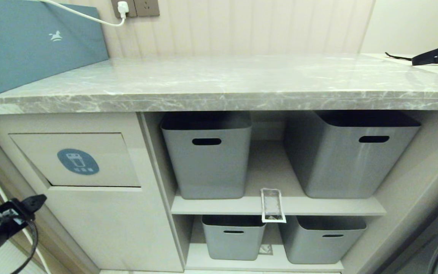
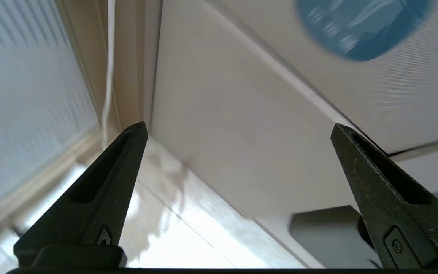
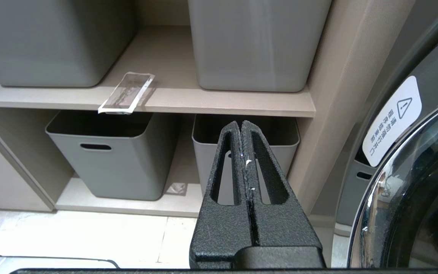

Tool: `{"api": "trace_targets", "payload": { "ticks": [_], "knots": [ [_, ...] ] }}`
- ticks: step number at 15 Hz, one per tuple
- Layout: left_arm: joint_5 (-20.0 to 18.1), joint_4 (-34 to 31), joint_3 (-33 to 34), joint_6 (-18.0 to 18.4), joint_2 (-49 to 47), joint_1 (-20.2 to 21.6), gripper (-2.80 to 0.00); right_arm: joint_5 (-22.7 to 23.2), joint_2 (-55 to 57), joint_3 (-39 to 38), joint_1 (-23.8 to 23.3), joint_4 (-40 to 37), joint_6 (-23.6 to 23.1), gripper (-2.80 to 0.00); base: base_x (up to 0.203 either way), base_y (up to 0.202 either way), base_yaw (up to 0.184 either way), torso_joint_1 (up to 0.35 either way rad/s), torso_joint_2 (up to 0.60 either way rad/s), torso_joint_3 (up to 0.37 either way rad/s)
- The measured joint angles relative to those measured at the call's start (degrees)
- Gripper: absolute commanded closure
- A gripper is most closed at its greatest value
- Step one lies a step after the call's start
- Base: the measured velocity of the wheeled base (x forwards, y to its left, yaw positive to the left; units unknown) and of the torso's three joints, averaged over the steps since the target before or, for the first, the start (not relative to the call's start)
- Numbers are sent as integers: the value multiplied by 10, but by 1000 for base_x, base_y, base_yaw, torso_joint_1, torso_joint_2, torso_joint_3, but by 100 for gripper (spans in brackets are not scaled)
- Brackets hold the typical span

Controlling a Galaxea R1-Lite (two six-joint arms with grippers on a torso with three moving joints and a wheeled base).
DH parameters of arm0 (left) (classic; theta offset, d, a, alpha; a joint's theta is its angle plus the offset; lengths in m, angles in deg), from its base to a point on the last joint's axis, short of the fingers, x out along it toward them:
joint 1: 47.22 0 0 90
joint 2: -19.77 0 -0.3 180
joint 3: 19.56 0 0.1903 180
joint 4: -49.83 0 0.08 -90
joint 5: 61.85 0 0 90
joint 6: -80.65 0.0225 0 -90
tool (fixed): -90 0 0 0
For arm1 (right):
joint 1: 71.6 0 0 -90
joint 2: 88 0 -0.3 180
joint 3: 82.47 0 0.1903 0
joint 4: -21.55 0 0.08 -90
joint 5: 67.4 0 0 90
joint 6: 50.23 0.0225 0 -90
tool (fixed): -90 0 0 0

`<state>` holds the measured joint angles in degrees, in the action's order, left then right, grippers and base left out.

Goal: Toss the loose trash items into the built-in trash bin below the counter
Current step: Pick up the garbage

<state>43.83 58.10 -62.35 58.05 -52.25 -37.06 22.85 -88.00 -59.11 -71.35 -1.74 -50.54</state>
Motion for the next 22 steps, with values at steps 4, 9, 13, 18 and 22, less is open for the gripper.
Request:
{"api": "trace_targets", "payload": {
  "ticks": [4, 9, 13, 18, 22],
  "knots": [
    [-45, 8, -9, 96, 47, -5, 0, 0, 0, 0, 0, 0, 0, 0, 0, 0, 0, 0, 0, 0],
    [-52, 20, -11, 132, 60, -13, 0, 0, 0, 0, 0, 0, 0, 0, 0, 0, 0, 0, 0, 0],
    [-60, 20, 4, 202, 77, -25, 0, 0, 0, 0, 0, 0, 0, 0, 0, 0, 0, 0, 0, 0],
    [-123, 20, 50, 304, 165, -54, 0, 0, 0, 0, 0, 0, 0, 0, 0, 0, 0, 0, 0, 0],
    [-232, 13, 110, 322, 309, -63, 0, 0, 0, 0, 0, 0, 0, 0, 0, 0, 0, 0, 0, 0]
  ]
}}
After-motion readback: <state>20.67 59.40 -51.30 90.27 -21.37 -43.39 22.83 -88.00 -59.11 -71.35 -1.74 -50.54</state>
